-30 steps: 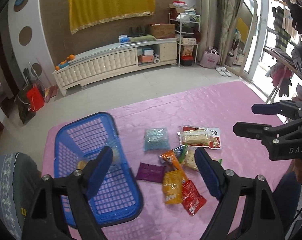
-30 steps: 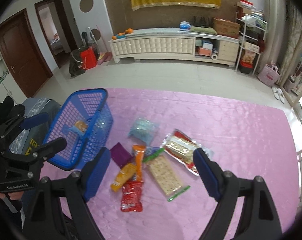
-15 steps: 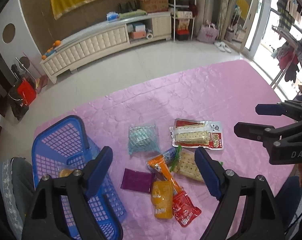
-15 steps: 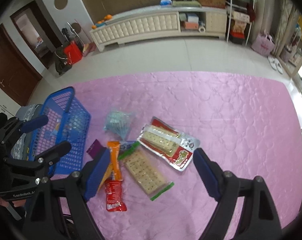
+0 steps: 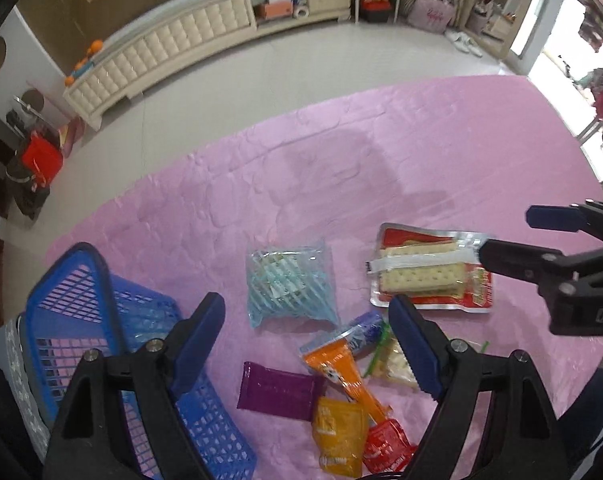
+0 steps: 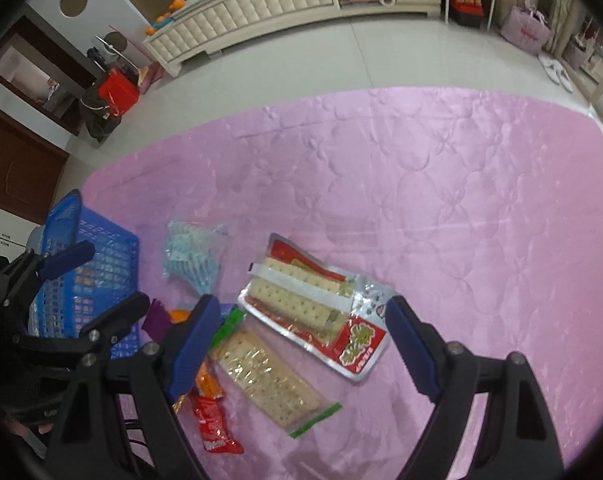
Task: Organize snacks
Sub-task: 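Move both tools back over the remaining snacks on the table, then grasp the light blue striped bag with the left tool while the right tool grasps the red cracker tray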
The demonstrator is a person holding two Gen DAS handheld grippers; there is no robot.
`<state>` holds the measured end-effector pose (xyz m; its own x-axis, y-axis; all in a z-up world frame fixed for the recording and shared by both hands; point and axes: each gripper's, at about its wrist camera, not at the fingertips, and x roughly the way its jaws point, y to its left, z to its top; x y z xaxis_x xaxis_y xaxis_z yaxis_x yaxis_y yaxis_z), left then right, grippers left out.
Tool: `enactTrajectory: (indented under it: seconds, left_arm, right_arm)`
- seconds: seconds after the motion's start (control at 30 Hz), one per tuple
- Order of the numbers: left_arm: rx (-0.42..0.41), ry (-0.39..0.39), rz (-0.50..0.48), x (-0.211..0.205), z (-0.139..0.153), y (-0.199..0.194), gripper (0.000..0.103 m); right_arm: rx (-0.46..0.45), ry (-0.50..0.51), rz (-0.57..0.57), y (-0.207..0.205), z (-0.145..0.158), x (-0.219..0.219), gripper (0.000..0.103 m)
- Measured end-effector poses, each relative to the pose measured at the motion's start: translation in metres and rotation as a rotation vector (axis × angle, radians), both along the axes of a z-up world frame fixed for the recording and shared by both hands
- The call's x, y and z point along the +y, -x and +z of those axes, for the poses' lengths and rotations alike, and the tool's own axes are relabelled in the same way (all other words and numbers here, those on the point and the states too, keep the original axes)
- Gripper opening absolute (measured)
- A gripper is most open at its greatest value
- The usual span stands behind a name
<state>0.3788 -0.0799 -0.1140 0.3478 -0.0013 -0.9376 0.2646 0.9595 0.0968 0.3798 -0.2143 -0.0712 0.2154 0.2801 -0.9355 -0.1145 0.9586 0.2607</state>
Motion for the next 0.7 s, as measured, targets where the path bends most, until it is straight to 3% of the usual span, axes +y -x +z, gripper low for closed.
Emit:
enactTrajectory:
  seconds: [0.23, 0.37, 0.67, 0.7]
  left_arm:
    - [0.087, -0.038, 0.031, 0.004, -0.038, -0.03, 0.082]
    - [0.139, -0.023, 0.051, 0.008, -0.06, -0.044, 0.082]
    - [0.157, -0.018, 0.095, 0.017, -0.089, -0.053, 0.082]
    - [0.157, -0.003, 0.097, 0.018, -0.089, -0.053, 0.076]
  right_arm:
    - [0.056, -0.018, 0.02, -0.016, -0.027, 0.004, 0.087]
    - [0.077, -0.033, 0.027, -0.02, -0.038, 0.005, 0.087]
    - [0.065, -0.007, 0.079, -0.02, -0.046, 0.002, 0.087]
    - [0.068, -0.009, 0.083, -0.019, -0.047, 0.0, 0.087]
